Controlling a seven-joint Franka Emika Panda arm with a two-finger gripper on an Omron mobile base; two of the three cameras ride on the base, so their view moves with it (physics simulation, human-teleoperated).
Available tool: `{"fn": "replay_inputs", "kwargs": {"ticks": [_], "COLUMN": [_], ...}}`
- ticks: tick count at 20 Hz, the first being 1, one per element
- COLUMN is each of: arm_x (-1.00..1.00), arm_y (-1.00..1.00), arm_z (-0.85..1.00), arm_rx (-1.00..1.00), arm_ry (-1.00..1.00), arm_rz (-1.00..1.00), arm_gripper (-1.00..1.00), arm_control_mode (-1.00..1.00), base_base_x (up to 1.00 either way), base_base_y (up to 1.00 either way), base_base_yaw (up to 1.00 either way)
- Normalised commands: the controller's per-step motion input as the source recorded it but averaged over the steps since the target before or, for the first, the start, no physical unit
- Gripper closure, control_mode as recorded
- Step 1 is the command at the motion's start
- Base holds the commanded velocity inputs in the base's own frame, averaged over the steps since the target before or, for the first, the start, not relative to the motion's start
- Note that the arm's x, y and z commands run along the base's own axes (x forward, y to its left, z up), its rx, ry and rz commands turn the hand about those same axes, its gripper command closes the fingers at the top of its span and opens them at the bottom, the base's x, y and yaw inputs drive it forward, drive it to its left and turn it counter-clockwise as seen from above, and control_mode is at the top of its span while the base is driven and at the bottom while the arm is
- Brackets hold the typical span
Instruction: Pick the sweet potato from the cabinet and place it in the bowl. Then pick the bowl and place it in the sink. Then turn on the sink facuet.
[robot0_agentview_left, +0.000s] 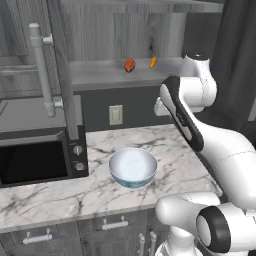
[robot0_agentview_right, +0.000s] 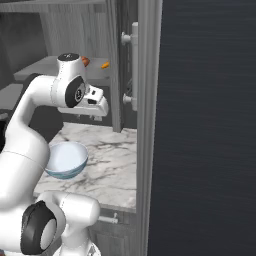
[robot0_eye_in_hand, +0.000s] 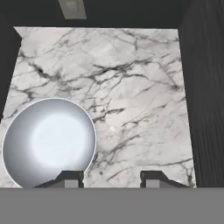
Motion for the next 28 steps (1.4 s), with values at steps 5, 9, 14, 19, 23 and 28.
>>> {"fn": "replay_inputs", "kwargs": {"ticks": [5,9,14,19,23,28], "arm_x": [-0.04,-0.12,0.0,0.33,0.36,0.57], "arm_y": [0.0,0.14,0.78,0.74,0.22,0.09], "arm_z": [0.0,0.23,0.69,0.5,0.6,0.43], "arm_rx": [0.0,-0.02,-0.02,0.01,0.03,0.01], "arm_ry": [-0.01,-0.09,-0.26,-0.13,-0.08,-0.08], "arm_rz": [0.0,-0.08,-0.12,-0.13,-0.01,0.0], "arm_gripper": [-1.0,-1.0,-1.0,-1.0,-1.0,-1.0], "arm_control_mode": [-1.0,-1.0,-1.0,-1.0,-1.0,-1.0], "base_base_x": [0.0,0.0,0.0,0.0,0.0,0.0], "base_base_y": [0.0,0.0,0.0,0.0,0.0,0.0], "base_base_yaw": [0.0,0.0,0.0,0.0,0.0,0.0]}}
